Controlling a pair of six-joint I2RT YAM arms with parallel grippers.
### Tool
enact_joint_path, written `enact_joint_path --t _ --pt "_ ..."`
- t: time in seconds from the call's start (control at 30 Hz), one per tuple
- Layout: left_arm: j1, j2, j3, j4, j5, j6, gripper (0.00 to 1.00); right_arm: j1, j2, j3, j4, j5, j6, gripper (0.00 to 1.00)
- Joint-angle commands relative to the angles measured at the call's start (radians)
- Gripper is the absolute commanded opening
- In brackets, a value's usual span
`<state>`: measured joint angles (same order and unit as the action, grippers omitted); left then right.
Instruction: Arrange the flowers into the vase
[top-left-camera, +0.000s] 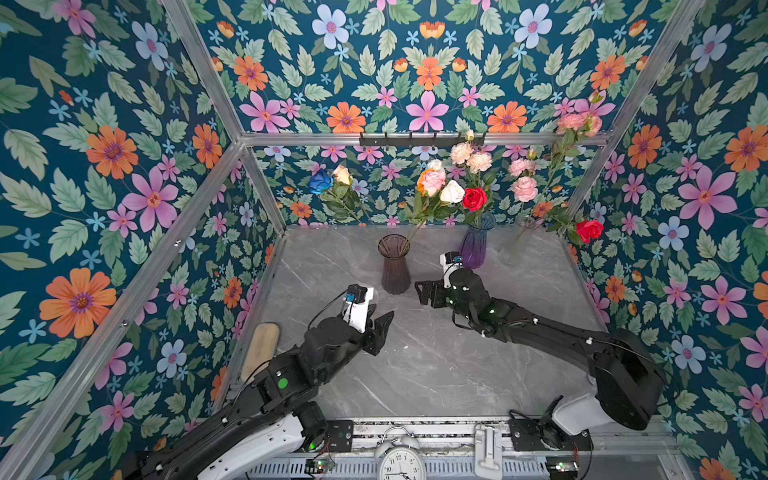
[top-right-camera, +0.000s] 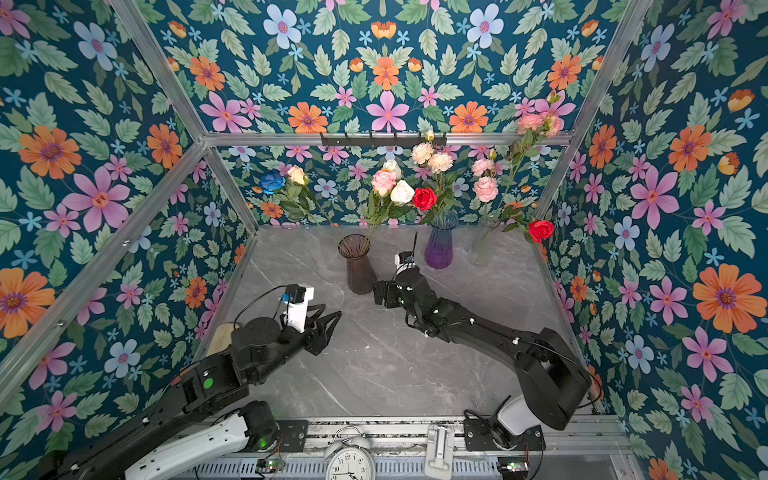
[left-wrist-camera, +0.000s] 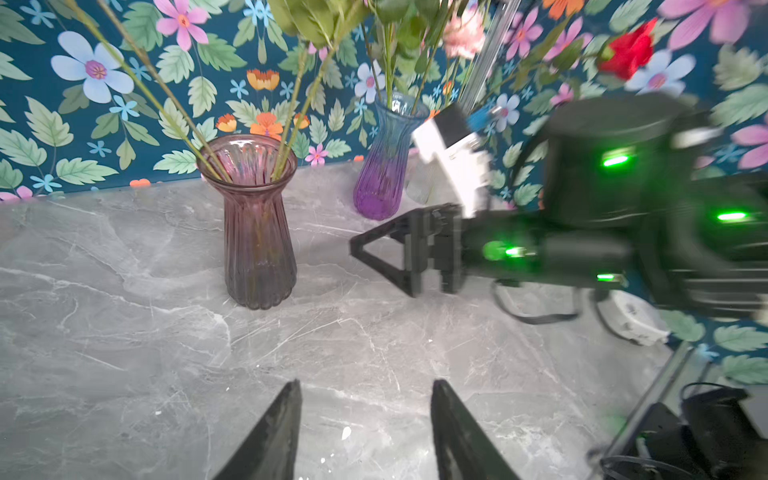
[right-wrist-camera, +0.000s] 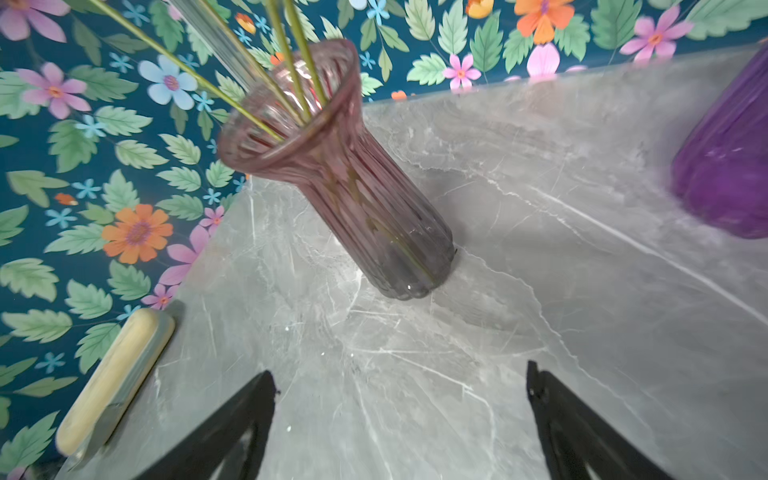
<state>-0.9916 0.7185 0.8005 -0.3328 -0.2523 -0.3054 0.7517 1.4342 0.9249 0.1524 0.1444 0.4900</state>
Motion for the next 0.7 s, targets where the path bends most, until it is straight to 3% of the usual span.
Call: enact_joint_path --t 0.0,0.4,0.67 --pt "0.01 0.101 0.056 0.046 -0.015 0.08 0.63 0.001 -0.116 -0.073 -0.061 0.025 -0.025 0.96" --pt "0.282 0.524 0.378 0.112 0.368 0.164 0.61 0.0 -0.837 -0.446 -0.477 0.101 0.02 0.96" --pt "0.313 0.746 0.589 0.052 0.292 0.238 0.62 -0.001 -1.173 -0.53 -0.685 0.151 0.048 0.96"
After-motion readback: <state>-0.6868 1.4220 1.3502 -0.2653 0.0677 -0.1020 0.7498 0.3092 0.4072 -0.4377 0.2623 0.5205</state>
